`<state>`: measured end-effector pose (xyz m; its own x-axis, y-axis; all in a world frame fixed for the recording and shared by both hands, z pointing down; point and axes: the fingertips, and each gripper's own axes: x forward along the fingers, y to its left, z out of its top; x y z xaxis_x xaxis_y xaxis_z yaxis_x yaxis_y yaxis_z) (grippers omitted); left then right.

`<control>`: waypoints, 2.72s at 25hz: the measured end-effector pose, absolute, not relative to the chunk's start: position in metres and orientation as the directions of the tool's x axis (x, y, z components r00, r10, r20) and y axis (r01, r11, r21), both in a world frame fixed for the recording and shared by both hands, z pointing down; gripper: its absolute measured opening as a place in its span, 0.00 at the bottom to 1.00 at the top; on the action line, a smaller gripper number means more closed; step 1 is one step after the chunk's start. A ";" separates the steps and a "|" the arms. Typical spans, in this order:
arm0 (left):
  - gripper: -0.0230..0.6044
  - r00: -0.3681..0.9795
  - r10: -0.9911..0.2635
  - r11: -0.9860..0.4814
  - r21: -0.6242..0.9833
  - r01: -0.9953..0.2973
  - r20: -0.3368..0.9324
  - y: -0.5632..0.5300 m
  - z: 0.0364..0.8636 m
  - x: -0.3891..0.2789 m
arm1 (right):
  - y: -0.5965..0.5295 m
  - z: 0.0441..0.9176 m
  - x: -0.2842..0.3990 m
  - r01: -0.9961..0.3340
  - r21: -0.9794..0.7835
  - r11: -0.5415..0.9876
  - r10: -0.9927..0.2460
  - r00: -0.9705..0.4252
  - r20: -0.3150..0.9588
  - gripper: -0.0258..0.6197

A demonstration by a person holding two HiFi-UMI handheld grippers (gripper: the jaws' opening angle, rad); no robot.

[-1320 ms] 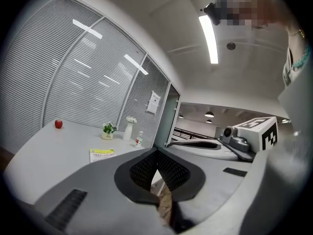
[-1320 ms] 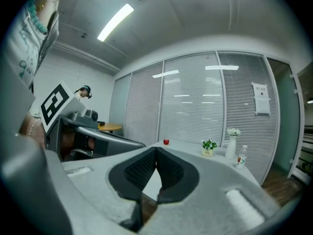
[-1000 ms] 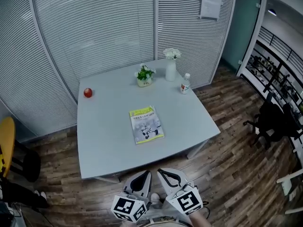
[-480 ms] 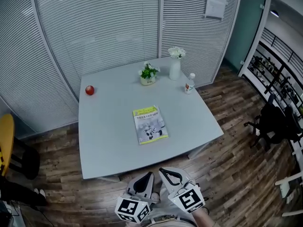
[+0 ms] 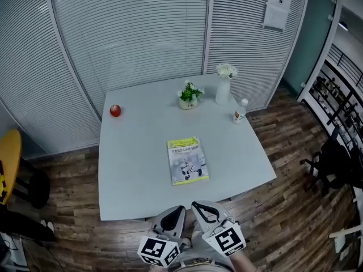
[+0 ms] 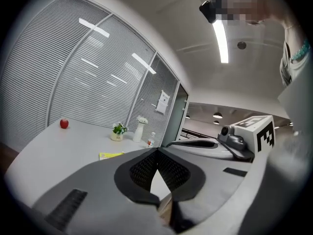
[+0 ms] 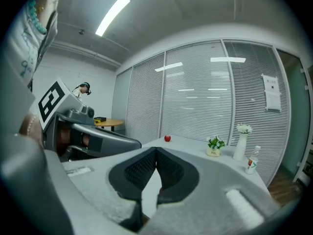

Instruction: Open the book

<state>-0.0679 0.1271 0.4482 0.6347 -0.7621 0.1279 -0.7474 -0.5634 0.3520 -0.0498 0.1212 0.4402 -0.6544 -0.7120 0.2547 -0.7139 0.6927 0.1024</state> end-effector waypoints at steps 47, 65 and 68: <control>0.03 0.520 -0.831 -0.444 0.327 -0.834 0.199 -0.085 0.463 0.043 | -0.094 0.455 0.060 -0.574 0.077 0.815 -0.572 -0.776 0.265 0.04; 0.03 0.566 -0.786 -0.475 0.342 -0.811 0.249 -0.109 0.486 0.042 | -0.114 0.465 0.063 -0.600 0.073 0.796 -0.593 -0.752 0.289 0.04; 0.03 0.576 -0.775 -0.479 0.352 -0.804 0.260 -0.112 0.493 0.045 | -0.117 0.469 0.066 -0.603 0.077 0.794 -0.596 -0.748 0.292 0.04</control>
<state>0.0448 -0.1116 0.4932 0.5758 -0.7752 0.2600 -0.8041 -0.4792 0.3519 0.0655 -0.1175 0.4689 -0.7477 -0.5962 0.2924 -0.6029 0.7941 0.0774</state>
